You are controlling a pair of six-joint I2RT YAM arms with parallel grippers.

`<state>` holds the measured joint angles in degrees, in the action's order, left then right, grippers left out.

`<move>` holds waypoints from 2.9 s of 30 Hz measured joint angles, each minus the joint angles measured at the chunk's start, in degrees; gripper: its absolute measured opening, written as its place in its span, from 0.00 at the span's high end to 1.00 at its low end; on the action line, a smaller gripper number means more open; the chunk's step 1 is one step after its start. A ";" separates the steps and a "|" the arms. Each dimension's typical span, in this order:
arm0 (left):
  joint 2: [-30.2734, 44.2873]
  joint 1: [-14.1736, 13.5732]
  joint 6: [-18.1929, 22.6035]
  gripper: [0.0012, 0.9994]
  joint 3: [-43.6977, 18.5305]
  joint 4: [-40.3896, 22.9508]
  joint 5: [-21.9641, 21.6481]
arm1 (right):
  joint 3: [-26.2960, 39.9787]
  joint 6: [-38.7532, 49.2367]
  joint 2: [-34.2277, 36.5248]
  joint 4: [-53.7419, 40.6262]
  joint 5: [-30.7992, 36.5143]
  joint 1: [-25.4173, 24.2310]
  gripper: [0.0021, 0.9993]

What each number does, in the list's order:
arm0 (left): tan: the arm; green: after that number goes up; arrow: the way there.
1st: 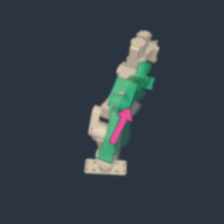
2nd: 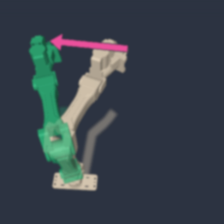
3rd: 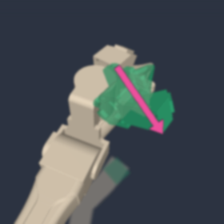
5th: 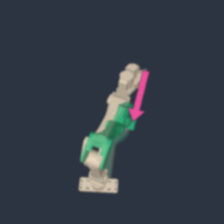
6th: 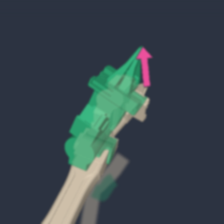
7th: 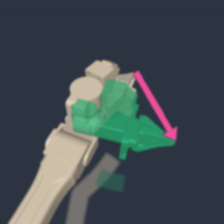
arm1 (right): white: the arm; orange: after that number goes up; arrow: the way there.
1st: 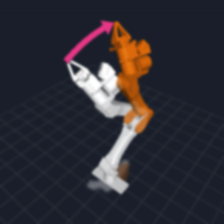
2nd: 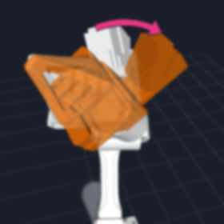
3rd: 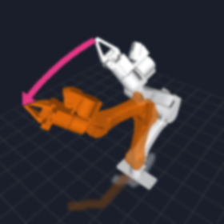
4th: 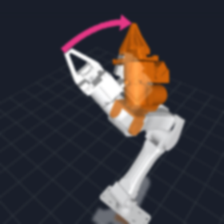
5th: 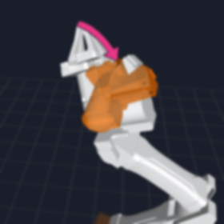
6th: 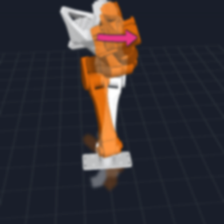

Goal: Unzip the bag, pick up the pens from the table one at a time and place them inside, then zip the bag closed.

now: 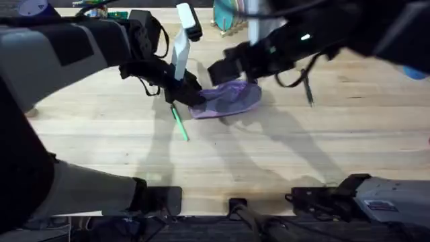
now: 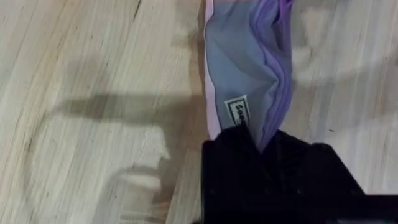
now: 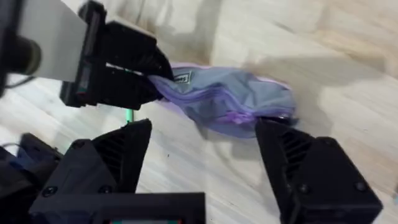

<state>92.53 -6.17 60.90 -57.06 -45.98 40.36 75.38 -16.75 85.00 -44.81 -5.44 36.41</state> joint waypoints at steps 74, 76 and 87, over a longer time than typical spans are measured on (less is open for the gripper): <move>0.00 0.00 0.00 0.96 0.00 0.17 0.09 | -8.57 -34.33 -12.98 -4.25 23.64 12.60 0.00; 0.00 0.00 0.00 0.96 0.00 0.15 0.09 | -8.57 -34.51 -12.96 -4.25 23.66 12.60 0.00; 0.00 0.00 0.00 0.96 0.00 0.15 0.09 | -8.60 -35.69 -9.11 -3.33 23.64 12.60 0.00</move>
<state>92.53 -6.17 60.90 -57.06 -45.82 40.45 66.78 -52.45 75.89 -48.14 18.20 49.01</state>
